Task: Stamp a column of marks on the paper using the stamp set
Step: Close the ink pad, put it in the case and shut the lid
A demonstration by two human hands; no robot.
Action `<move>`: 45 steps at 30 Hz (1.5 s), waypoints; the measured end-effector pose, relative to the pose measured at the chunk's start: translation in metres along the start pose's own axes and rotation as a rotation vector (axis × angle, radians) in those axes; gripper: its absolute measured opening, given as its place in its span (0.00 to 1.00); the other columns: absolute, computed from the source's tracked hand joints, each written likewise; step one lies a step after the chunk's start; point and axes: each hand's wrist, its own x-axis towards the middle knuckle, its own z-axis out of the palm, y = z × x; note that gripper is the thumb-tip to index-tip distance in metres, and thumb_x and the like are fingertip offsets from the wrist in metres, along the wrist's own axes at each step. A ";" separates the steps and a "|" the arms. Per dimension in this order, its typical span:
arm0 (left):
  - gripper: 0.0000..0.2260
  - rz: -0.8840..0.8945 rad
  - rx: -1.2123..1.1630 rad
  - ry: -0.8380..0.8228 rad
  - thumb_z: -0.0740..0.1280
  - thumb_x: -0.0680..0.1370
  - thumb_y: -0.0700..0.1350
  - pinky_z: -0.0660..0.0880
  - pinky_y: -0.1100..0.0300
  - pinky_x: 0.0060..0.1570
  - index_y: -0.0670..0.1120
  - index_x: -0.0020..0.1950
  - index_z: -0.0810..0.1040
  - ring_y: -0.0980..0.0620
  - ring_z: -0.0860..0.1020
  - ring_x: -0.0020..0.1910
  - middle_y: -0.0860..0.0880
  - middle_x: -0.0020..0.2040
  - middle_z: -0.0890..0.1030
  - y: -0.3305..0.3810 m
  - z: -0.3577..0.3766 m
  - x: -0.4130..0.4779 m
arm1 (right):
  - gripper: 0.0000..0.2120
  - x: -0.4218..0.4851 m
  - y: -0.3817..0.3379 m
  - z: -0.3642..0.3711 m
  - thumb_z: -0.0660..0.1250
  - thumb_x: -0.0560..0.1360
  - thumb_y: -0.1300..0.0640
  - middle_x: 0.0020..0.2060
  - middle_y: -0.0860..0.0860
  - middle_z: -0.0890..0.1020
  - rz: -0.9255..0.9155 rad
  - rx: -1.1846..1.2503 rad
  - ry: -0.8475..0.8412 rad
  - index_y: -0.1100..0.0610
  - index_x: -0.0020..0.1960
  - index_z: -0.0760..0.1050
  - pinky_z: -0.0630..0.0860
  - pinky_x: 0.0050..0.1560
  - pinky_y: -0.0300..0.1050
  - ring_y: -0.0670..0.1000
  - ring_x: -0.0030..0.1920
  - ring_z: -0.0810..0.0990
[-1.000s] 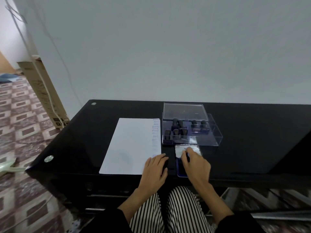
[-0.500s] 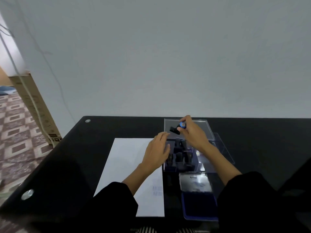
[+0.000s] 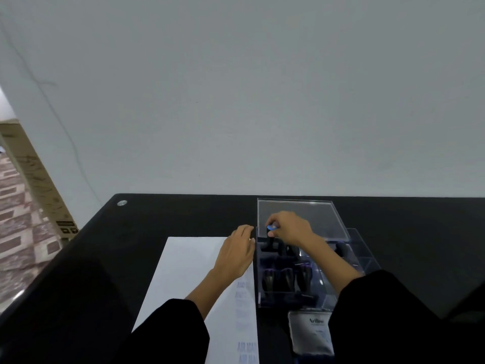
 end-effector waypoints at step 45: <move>0.17 0.066 -0.047 0.059 0.55 0.82 0.47 0.57 0.73 0.60 0.47 0.71 0.67 0.53 0.69 0.67 0.50 0.69 0.71 0.050 -0.033 -0.087 | 0.12 -0.115 0.035 0.020 0.62 0.77 0.58 0.54 0.49 0.82 0.028 0.041 0.306 0.51 0.58 0.77 0.73 0.54 0.47 0.53 0.60 0.73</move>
